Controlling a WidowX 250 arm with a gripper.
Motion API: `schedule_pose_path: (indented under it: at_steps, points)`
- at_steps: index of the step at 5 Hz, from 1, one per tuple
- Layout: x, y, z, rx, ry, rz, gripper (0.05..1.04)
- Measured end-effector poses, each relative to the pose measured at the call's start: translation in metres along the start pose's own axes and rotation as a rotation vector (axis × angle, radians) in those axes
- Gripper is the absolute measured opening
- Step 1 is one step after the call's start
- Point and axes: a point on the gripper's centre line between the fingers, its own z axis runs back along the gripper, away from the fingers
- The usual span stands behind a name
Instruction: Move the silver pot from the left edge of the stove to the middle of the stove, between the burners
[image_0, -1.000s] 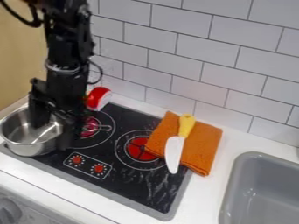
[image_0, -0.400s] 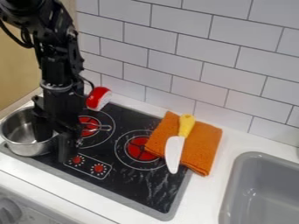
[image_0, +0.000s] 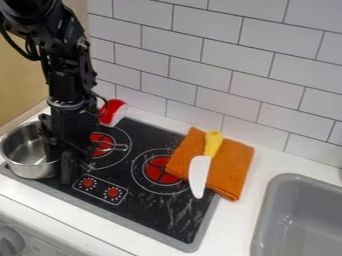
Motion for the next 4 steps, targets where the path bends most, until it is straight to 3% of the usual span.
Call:
schedule_pose_path:
  at_steps: [1,2,4]
  points:
    - [0.0,-0.001,0.0,-0.007,-0.004,-0.008,0.135]
    - [-0.006,-0.001,0.002,0.003,0.022,0.006,0.075]
    - [-0.018,-0.003,0.018,0.042,0.078,0.144,0.064]
